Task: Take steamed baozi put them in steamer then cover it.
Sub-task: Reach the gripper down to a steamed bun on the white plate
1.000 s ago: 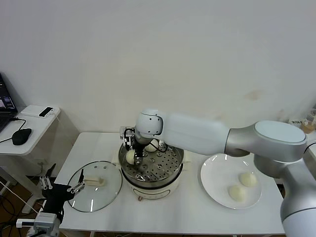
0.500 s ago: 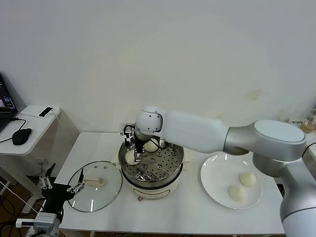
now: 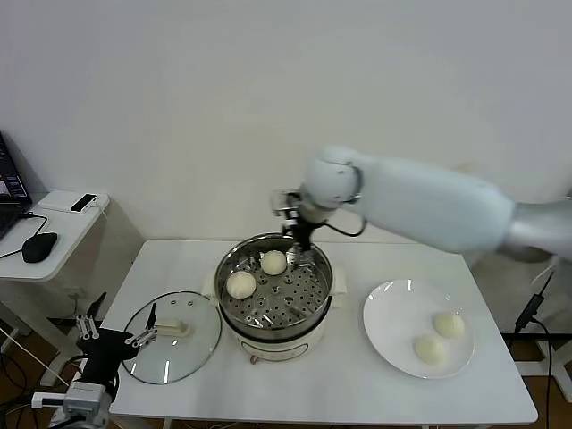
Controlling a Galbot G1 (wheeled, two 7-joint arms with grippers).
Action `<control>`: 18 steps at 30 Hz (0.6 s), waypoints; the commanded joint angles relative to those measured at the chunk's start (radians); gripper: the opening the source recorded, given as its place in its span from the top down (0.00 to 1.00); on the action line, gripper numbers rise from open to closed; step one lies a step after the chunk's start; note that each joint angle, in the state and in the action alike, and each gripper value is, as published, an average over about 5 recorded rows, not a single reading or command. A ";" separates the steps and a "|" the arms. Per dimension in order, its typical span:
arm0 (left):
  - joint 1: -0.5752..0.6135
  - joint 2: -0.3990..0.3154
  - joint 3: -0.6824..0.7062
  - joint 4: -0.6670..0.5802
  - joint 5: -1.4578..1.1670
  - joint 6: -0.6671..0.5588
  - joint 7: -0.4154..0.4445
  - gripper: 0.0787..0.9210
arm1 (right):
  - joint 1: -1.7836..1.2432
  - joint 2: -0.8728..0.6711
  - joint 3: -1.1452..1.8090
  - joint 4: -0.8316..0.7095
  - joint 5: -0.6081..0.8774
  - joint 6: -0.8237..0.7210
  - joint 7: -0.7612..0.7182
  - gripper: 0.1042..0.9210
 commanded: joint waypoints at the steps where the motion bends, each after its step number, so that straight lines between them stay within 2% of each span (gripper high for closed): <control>1: -0.003 0.009 0.005 0.011 -0.002 0.000 0.001 0.12 | 0.022 -0.459 0.008 0.242 -0.168 0.128 -0.128 0.12; 7: -0.004 0.015 0.003 0.021 -0.005 -0.001 0.000 0.12 | -0.140 -0.636 0.098 0.301 -0.302 0.205 -0.148 0.12; 14: -0.006 0.014 0.010 0.033 -0.001 -0.001 0.000 0.12 | -0.593 -0.791 0.416 0.348 -0.414 0.239 -0.123 0.12; 18: -0.007 0.015 0.020 0.042 0.004 -0.001 0.000 0.12 | -0.832 -0.828 0.597 0.345 -0.469 0.256 -0.107 0.12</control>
